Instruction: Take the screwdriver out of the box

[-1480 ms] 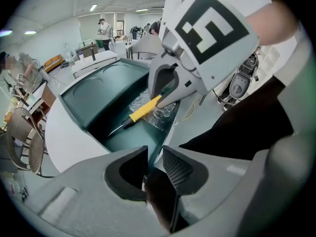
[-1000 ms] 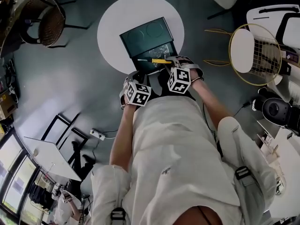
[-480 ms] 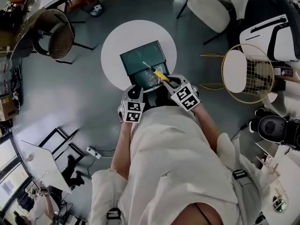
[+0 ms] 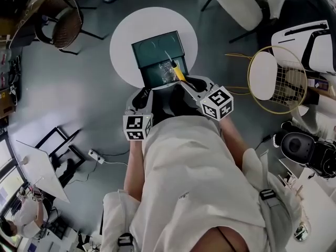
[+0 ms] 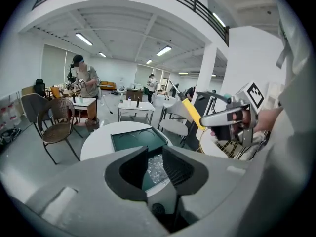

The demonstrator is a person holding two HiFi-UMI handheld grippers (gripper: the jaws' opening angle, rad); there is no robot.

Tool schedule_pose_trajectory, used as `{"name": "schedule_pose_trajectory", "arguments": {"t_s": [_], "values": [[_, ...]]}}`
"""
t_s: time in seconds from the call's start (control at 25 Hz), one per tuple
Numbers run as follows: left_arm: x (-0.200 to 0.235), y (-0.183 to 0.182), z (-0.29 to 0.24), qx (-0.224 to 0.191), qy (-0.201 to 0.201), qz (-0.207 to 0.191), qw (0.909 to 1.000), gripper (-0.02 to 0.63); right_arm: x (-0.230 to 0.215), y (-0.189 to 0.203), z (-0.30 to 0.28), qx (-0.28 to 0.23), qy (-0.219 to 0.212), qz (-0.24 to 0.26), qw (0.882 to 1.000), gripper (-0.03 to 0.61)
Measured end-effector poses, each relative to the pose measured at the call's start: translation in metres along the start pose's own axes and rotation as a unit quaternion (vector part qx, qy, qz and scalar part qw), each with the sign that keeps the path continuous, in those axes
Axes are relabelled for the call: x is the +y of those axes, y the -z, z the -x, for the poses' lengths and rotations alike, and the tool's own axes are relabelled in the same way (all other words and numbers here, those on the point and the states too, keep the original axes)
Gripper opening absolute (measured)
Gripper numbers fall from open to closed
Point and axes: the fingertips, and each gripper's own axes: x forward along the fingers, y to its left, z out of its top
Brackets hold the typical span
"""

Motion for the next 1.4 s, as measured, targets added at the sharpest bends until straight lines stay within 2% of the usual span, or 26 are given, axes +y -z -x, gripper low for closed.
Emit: {"name": "schedule_pose_trajectory", "arguments": {"t_s": [0.12, 0.24, 0.48, 0.64, 0.72, 0.92, 1.08, 1.24, 1.4], "values": [[0.002, -0.005, 0.004, -0.018, 0.018, 0.01, 0.9996, 0.1, 0.01, -0.011, 0.002, -0.022, -0.008, -0.021, 1.0, 0.074], [-0.004, -0.013, 0.011, -0.034, 0.046, 0.013, 0.9982, 0.091, 0.018, -0.017, 0.007, -0.03, -0.002, -0.019, 0.999, 0.074], [0.002, -0.048, 0.031, -0.073, 0.075, 0.001, 0.9945, 0.08, 0.045, -0.04, 0.005, -0.059, 0.002, -0.032, 0.998, 0.074], [0.016, -0.065, 0.064, -0.107, 0.091, 0.019, 0.9899, 0.078, 0.078, -0.056, -0.007, -0.07, 0.005, -0.003, 0.998, 0.074], [0.021, -0.07, 0.079, -0.122, 0.097, 0.013, 0.9877, 0.078, 0.096, -0.066, -0.007, -0.085, 0.003, 0.013, 0.996, 0.074], [0.032, -0.076, 0.111, -0.143, 0.095, -0.015, 0.9851, 0.078, 0.129, -0.079, 0.001, -0.119, 0.002, 0.007, 0.993, 0.074], [0.039, -0.084, 0.141, -0.165, 0.104, -0.03, 0.9803, 0.078, 0.154, -0.09, 0.016, -0.146, 0.005, 0.026, 0.989, 0.074], [0.041, -0.09, 0.165, -0.183, 0.123, -0.033, 0.9748, 0.078, 0.171, -0.1, 0.041, -0.184, 0.012, 0.025, 0.982, 0.074], [0.044, -0.095, 0.187, -0.197, 0.111, -0.051, 0.9726, 0.077, 0.181, -0.107, 0.063, -0.219, 0.032, 0.039, 0.974, 0.072]]}}
